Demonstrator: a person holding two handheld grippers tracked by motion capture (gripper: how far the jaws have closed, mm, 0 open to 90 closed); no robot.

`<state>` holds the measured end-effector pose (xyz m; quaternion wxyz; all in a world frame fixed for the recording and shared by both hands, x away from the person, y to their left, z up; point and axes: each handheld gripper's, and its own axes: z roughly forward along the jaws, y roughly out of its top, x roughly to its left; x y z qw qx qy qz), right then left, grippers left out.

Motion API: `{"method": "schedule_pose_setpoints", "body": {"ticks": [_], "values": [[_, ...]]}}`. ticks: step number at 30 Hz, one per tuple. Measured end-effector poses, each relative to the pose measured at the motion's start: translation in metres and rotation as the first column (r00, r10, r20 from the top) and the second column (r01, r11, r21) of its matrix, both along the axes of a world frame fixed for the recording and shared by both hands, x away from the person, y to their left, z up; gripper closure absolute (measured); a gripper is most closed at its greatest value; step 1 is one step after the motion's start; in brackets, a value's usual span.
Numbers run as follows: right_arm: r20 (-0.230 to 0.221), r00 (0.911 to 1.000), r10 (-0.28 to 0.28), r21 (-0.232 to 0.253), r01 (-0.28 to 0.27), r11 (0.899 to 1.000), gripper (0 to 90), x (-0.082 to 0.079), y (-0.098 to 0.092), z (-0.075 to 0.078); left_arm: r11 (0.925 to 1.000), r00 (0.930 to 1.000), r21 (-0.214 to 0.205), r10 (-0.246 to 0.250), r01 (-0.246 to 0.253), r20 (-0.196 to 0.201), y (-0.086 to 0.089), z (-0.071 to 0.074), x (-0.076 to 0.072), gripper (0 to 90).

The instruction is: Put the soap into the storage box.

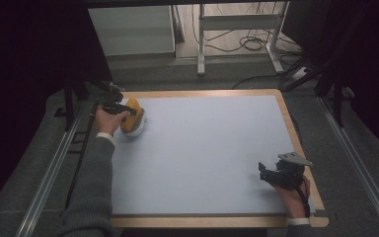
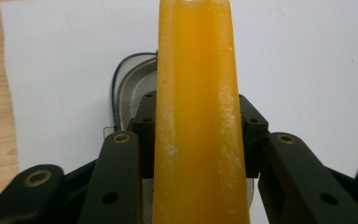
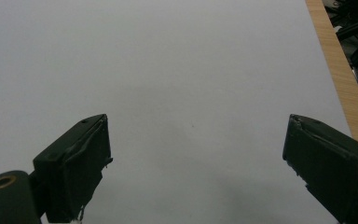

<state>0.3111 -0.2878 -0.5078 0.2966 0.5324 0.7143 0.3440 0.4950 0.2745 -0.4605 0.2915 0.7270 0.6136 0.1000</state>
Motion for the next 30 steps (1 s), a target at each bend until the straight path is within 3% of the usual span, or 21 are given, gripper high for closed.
{"method": "schedule_pose_setpoints", "body": {"ticks": [15,21,27,30], "values": [[-0.003,1.0,0.005,0.0,-0.005,1.0,7.6,0.0003,0.0006,-0.0007,0.9992,0.9996,-0.029,0.028,-0.028,-0.008,-0.0005,-0.0093,0.0044,60.6],[-0.004,1.0,0.006,-0.002,-0.006,1.0,7.6,0.0006,0.0008,-0.0011,0.9993,0.9995,-0.022,0.03,-0.03,-0.001,-0.0014,-0.0096,0.0049,59.9],[-0.004,1.0,0.005,-0.001,-0.005,1.0,7.6,0.0007,0.0005,-0.0014,0.9993,0.9994,-0.018,0.032,-0.032,0.013,-0.0008,-0.0054,0.0026,52.3],[-0.005,1.0,0.007,-0.003,-0.007,1.0,7.6,0.0006,0.0012,-0.0015,0.9992,0.9991,0.006,0.041,-0.041,0.011,-0.0003,-0.0026,0.0017,42.1]]}}
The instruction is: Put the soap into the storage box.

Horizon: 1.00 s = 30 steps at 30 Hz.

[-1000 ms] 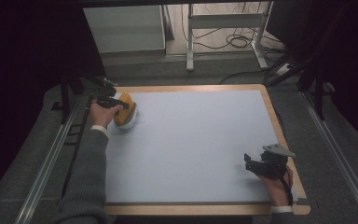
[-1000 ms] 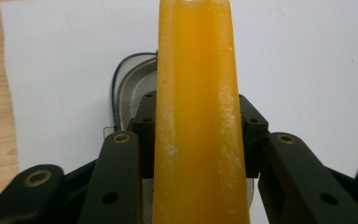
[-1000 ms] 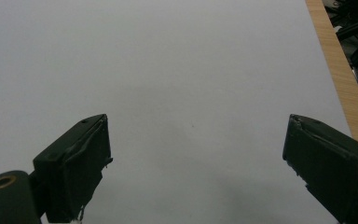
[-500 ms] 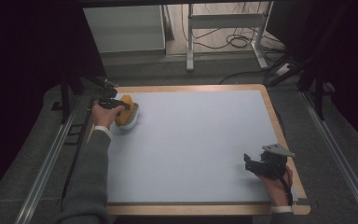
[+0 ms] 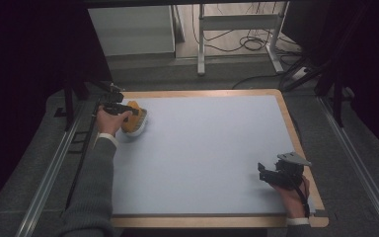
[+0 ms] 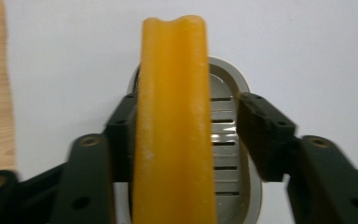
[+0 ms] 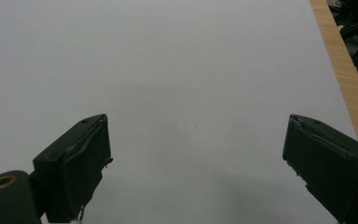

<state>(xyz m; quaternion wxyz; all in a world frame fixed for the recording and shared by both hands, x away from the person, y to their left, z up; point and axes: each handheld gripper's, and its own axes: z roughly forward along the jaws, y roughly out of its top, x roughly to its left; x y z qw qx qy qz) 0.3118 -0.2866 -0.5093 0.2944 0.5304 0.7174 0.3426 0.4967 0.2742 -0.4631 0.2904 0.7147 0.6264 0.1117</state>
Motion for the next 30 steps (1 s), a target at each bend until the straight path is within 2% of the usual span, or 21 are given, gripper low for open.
{"method": "schedule_pose_setpoints", "body": {"ticks": [4,5,7,9,11,12,14,17,19,22,25,27,30], "values": [[-0.001,1.0,0.0,-0.001,0.0,1.0,7.6,0.0,0.001,0.0,0.9999,0.9997,0.013,0.006,-0.006,0.025,0.003,0.004,-0.004,33.7],[-0.001,1.0,-0.001,-0.002,0.001,1.0,7.6,0.0,0.0,0.0,0.9996,0.9981,0.009,0.026,-0.027,0.055,0.004,0.008,-0.007,31.5],[0.002,1.0,-0.003,-0.003,0.003,1.0,7.6,0.0,0.0,0.0,0.9991,0.9967,0.023,0.034,-0.035,0.074,0.005,0.014,-0.01,27.9],[0.001,1.0,-0.001,-0.003,0.001,1.0,7.6,0.0,0.0,0.0,0.9997,0.9947,0.004,0.023,-0.024,0.1,0.006,0.021,-0.016,26.7],[0.0,1.0,0.0,-0.002,0.0,1.0,7.6,0.0,0.001,0.0,0.9999,0.9925,0.012,0.007,-0.008,0.122,0.005,0.026,-0.021,25.8],[0.0,1.0,0.0,-0.003,0.0,1.0,7.6,0.0,0.001,0.0,0.9998,0.9908,0.006,-0.018,0.017,0.134,0.004,0.029,-0.025,25.5],[0.0,1.0,0.001,-0.003,-0.001,1.0,7.6,0.0,0.001,0.0,0.998,0.9873,-0.035,-0.046,0.052,0.152,0.003,0.033,-0.032,25.1],[0.008,1.0,-0.001,0.001,0.001,1.0,7.6,0.0,-0.001,0.001,0.9937,0.981,-0.05,-0.09,0.1,0.172,-0.003,0.036,-0.043,24.8],[0.013,0.9999,-0.002,0.0,0.002,1.0,7.6,-0.001,-0.001,0.002,0.9877,0.9735,-0.068,-0.126,0.141,0.191,-0.007,0.036,-0.053,24.7],[0.015,0.9999,0.001,0.0,-0.001,1.0,7.6,-0.001,-0.001,0.003,0.9747,0.9602,-0.093,-0.18,0.203,0.214,-0.015,0.033,-0.068,24.7],[0.014,0.9999,0.004,-0.004,-0.004,1.0,7.6,0.0,0.0,0.003,0.9668,0.9502,-0.082,-0.219,0.242,0.222,-0.021,0.029,-0.08,25.2],[0.015,0.9999,0.006,-0.003,-0.006,1.0,7.6,0.0,0.0,0.003,0.9537,0.9396,-0.094,-0.259,0.286,0.223,-0.024,0.024,-0.09,26.4],[0.017,0.9998,0.01,-0.005,-0.01,1.0,7.6,0.0,0.001,0.004,0.9432,0.9301,-0.098,-0.29,0.317,0.226,-0.028,0.016,-0.104,26.2]]}}
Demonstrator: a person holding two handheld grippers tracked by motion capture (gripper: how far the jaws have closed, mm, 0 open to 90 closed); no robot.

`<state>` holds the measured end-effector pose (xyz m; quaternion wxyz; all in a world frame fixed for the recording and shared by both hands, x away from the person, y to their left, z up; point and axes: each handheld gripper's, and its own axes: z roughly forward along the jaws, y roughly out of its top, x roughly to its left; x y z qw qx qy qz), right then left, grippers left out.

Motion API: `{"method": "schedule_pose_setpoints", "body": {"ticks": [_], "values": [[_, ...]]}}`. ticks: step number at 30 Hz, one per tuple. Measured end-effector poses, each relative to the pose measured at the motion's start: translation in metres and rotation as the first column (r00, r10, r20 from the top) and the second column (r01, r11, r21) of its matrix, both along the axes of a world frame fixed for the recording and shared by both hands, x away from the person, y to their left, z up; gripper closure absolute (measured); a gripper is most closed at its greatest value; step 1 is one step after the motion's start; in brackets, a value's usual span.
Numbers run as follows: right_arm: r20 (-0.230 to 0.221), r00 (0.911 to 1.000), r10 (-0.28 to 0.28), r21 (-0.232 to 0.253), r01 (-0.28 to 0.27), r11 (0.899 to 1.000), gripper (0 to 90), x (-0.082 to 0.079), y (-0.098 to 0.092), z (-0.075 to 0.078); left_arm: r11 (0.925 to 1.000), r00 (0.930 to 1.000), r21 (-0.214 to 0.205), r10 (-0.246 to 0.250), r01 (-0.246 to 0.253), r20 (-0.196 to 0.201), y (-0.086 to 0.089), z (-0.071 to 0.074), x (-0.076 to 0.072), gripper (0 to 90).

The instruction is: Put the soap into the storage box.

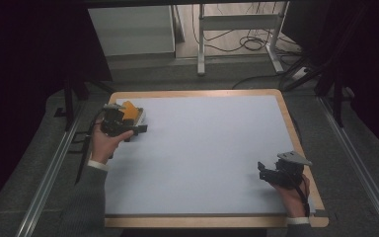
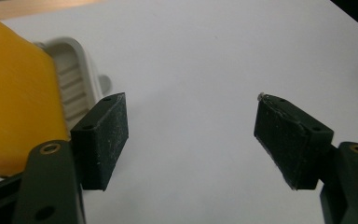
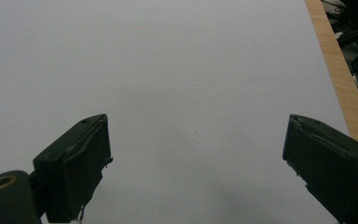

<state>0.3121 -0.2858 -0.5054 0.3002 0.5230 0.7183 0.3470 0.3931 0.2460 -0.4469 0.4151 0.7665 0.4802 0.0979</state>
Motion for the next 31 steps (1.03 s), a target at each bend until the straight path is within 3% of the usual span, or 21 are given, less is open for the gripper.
{"method": "schedule_pose_setpoints", "body": {"ticks": [9,11,17,22,24,31], "values": [[0.004,1.0,0.007,-0.002,-0.007,1.0,7.6,-0.001,0.0,0.001,0.997,0.9972,-0.03,-0.071,0.072,0.021,-0.007,-0.024,-0.041,23.3],[0.007,1.0,0.006,-0.003,-0.006,1.0,7.6,-0.001,0.0,0.001,0.9979,0.9979,-0.016,-0.062,0.062,0.02,-0.008,-0.031,-0.049,21.5],[0.007,1.0,0.006,-0.004,-0.006,1.0,7.6,-0.001,0.0,0.001,0.9974,0.999,-0.056,-0.045,0.045,0.002,-0.003,-0.05,-0.07,21.7],[0.007,1.0,0.007,-0.01,-0.007,1.0,7.6,-0.001,0.001,0.001,0.9982,0.9993,-0.047,-0.038,0.038,0.001,-0.002,-0.059,-0.075,20.5],[0.008,0.9999,0.009,-0.009,-0.009,1.0,7.6,-0.001,0.001,0.001,0.9993,0.9996,-0.025,-0.028,0.028,0.001,-0.002,-0.06,-0.075,19.5],[0.036,0.9989,0.031,-0.015,-0.03,0.999,7.6,-0.002,0.002,0.002,0.9992,0.9997,-0.039,-0.007,0.007,0.023,-0.004,-0.06,-0.075,18.8]]}}
